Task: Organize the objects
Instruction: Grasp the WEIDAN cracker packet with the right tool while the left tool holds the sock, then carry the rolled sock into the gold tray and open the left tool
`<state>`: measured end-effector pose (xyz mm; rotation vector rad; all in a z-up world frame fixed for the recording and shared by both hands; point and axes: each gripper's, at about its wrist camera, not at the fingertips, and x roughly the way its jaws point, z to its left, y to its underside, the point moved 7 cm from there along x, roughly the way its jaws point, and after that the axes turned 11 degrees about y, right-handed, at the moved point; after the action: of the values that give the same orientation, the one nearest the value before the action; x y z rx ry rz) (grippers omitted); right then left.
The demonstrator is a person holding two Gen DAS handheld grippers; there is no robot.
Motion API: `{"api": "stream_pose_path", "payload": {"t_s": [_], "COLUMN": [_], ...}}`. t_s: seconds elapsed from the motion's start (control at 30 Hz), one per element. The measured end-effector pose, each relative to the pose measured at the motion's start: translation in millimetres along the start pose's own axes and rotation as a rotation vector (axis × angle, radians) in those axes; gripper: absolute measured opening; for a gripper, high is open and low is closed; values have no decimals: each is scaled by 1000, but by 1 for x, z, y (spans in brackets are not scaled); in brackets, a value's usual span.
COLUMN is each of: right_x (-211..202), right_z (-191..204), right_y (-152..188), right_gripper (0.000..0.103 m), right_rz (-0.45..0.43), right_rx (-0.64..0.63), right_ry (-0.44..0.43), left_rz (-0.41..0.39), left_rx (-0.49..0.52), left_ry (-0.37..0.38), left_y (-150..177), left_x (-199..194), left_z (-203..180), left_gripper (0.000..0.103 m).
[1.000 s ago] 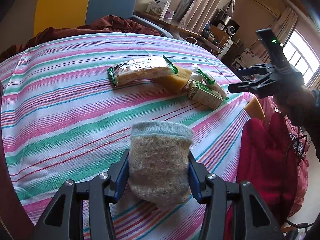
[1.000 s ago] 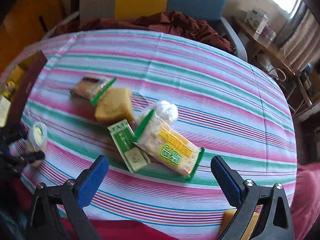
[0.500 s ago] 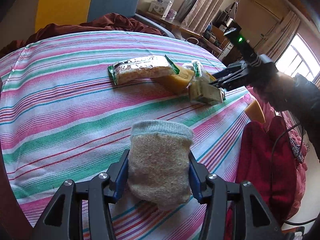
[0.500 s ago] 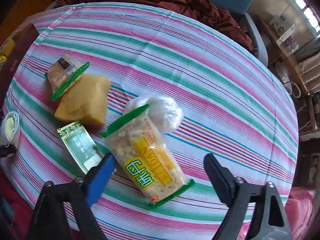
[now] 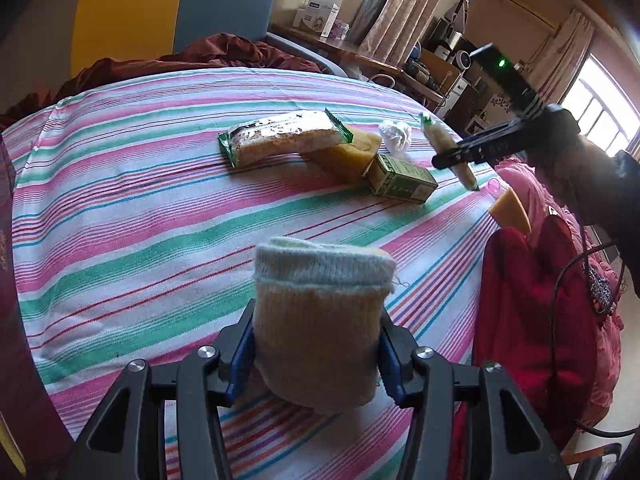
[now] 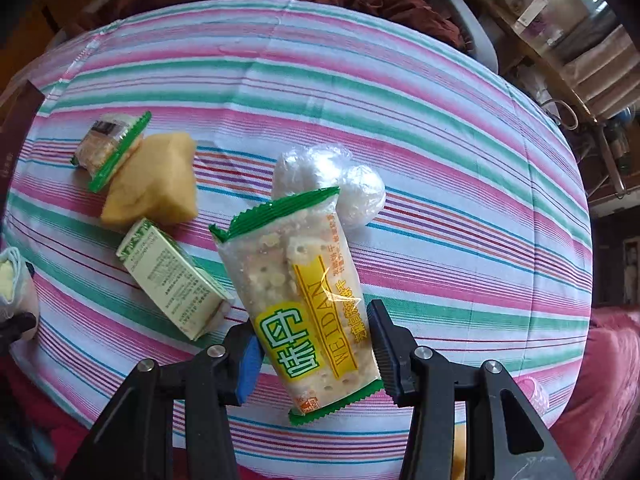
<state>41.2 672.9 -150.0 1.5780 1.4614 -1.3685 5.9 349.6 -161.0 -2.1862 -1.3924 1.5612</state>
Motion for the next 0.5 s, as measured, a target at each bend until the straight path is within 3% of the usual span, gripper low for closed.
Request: {"api": "stream_pose_path", "payload": {"t_s": [0.13,0.33,0.5], "right_x": [-26,-68,-65], "right_z": [30,123,191], "right_y": [-1,-8,-7], "right_gripper": [49,49,49], "right_rz": [-65,-128,-91], "right_rx": [-32,-136,-222], "right_ry": [-75,-177,-215], "left_rz": [0,-4,-13], "left_rx": [0,22,24], "left_ry": [-13,-36,-57], "left_y": [5,17,24], "left_x": [-9,-21,-31], "left_z": [-1,0,1], "left_gripper": [52,52,52]}}
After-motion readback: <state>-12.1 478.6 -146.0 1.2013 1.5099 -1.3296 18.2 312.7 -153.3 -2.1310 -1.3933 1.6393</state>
